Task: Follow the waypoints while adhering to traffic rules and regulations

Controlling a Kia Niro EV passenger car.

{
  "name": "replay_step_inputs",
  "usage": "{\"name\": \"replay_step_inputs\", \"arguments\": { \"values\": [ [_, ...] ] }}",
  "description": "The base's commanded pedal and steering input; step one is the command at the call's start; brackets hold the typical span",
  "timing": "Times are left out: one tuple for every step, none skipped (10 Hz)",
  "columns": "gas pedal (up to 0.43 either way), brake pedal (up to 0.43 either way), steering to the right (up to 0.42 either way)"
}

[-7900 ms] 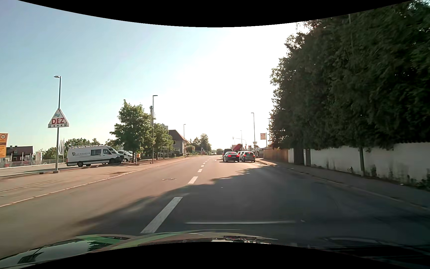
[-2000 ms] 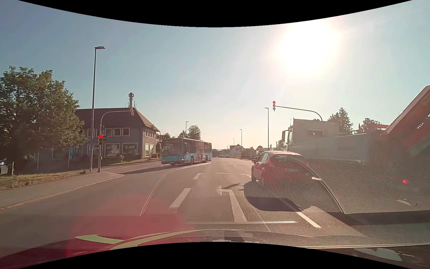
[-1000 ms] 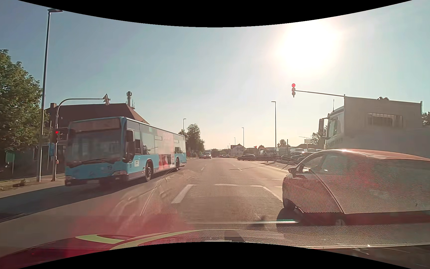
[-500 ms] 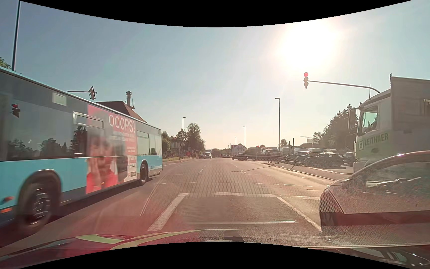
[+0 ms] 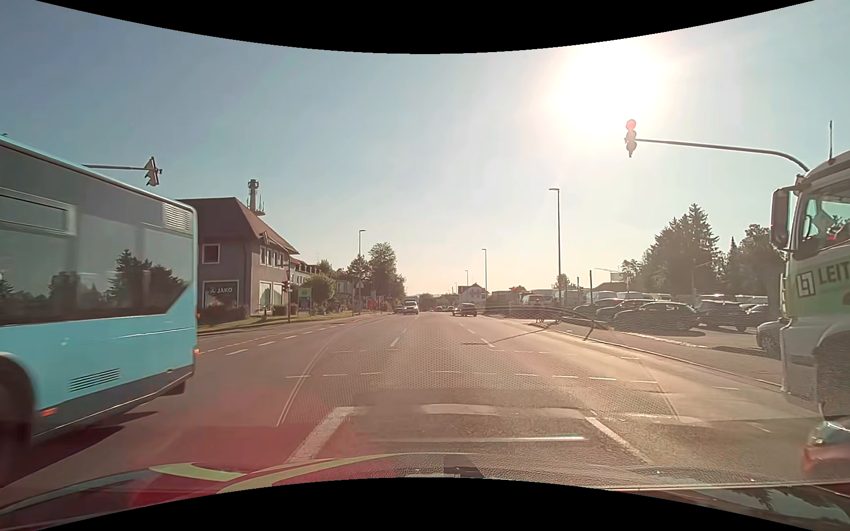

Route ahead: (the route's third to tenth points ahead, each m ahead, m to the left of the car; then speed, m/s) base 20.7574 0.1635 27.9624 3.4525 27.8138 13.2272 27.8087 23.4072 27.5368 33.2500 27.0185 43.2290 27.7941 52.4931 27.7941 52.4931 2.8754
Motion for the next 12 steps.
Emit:
{"name": "replay_step_inputs", "arguments": {
  "values": [
    [0.0, 0.213, 0.0],
    [0.0, 0.22, 0.001],
    [0.0, 0.22, 0.001],
    [0.0, 0.226, 0.001],
    [0.0, 0.226, 0.001],
    [0.0, 0.226, 0.001],
    [0.0, 0.226, 0.001],
    [0.0, 0.226, 0.001],
    [0.0, 0.226, 0.001],
    [0.0, 0.22, 0.0],
    [0.0, 0.22, 0.0],
    [0.0, 0.22, 0.0]
  ]
}}
